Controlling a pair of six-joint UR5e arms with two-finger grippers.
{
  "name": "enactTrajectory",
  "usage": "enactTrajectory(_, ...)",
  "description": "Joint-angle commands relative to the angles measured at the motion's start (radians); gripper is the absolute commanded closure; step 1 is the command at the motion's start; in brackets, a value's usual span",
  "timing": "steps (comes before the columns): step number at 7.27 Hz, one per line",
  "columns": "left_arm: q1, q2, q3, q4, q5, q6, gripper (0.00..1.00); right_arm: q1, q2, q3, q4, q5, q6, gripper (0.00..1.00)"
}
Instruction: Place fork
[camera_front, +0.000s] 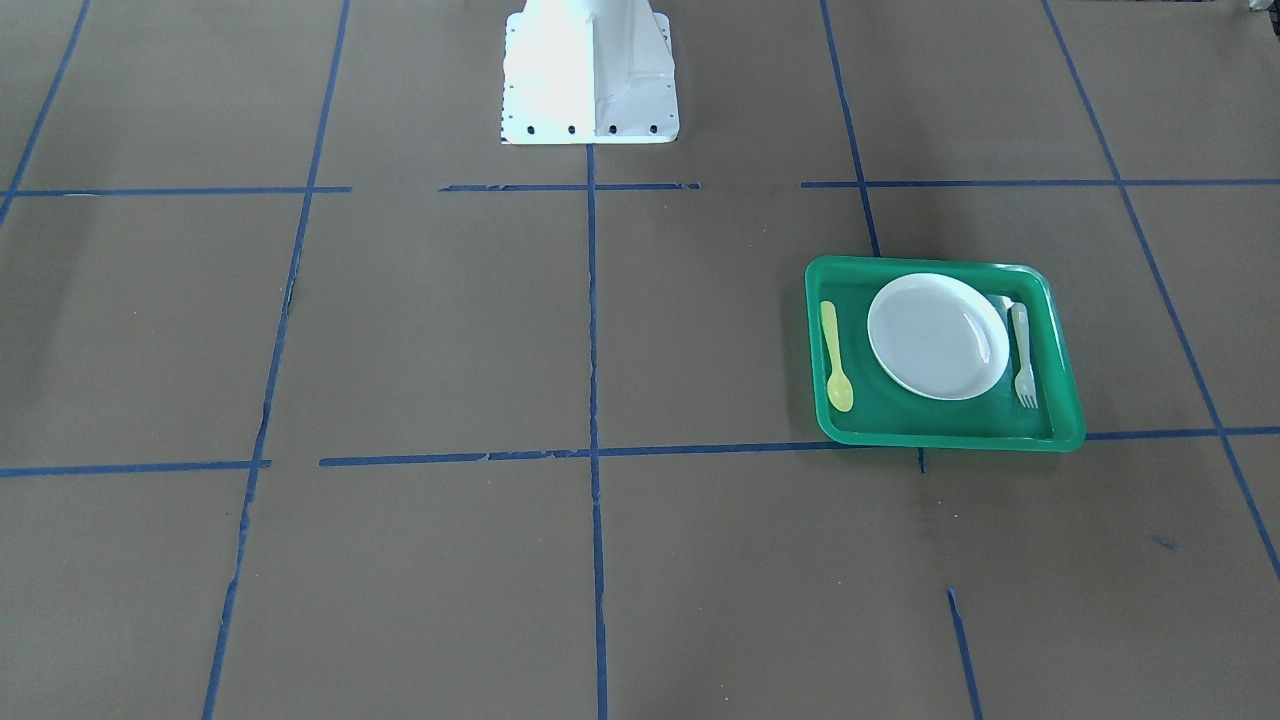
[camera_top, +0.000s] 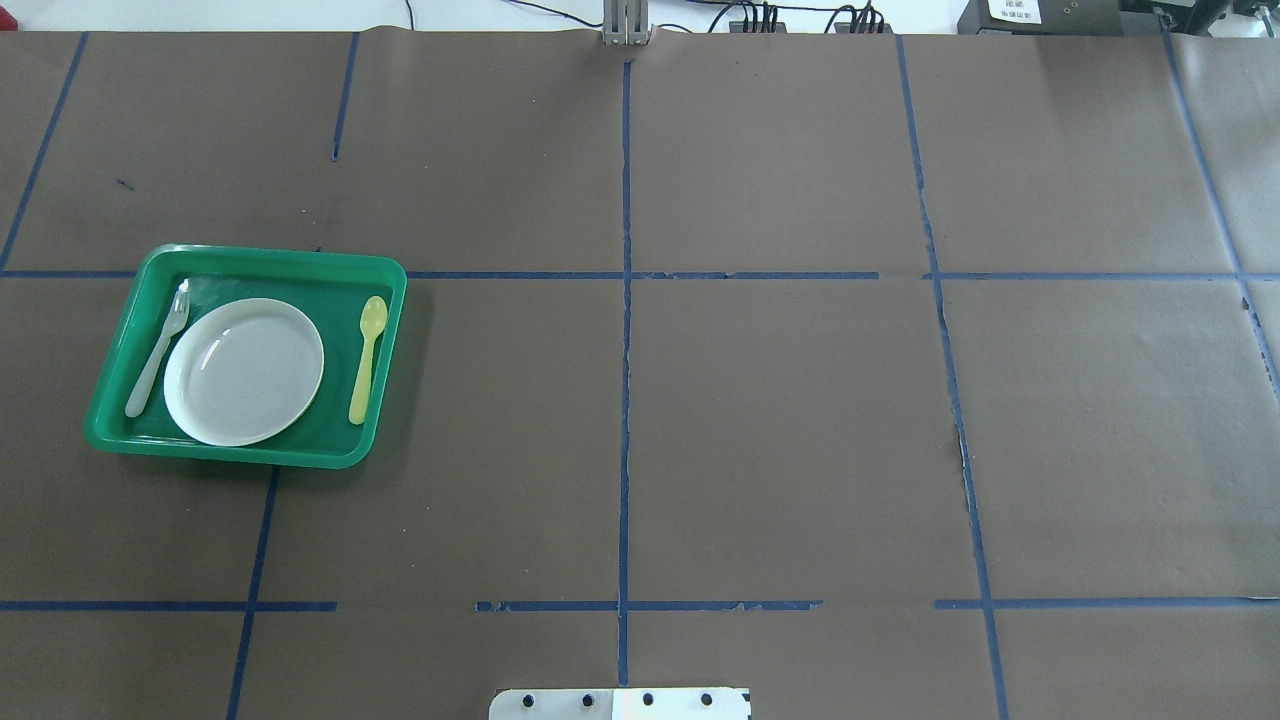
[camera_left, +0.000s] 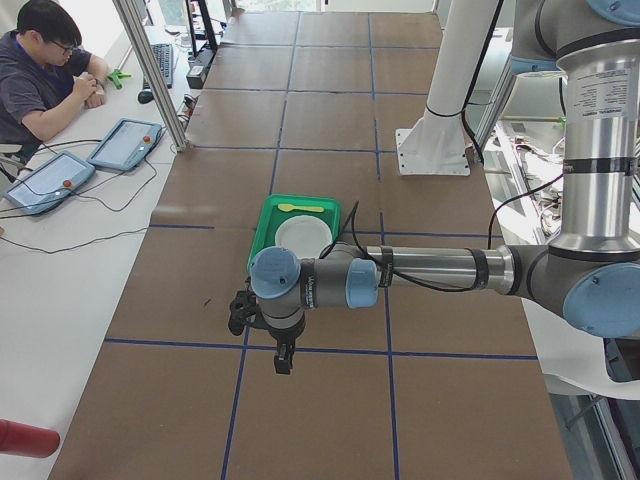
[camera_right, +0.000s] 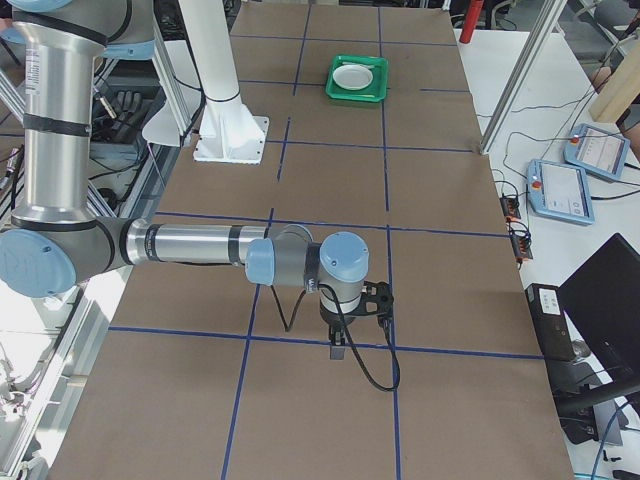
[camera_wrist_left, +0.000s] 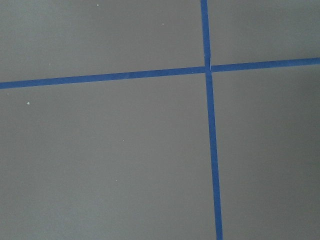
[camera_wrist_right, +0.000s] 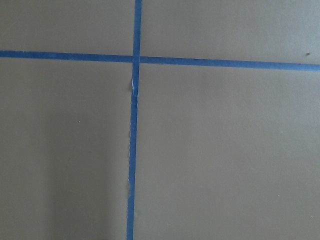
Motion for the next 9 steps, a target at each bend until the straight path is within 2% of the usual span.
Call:
enactTrajectory(1, -0.002, 0.001, -0.001, 0.000, 0.000, 0.000, 0.00, 0.000, 0.000, 0.000, 0.000, 0.000, -0.001, 0.00)
enactTrajectory(9, -0.020, 0.001, -0.009, -0.002, -0.001, 0.008, 0.00, 0.000, 0.000, 0.000, 0.000, 0.000, -0.001, 0.00)
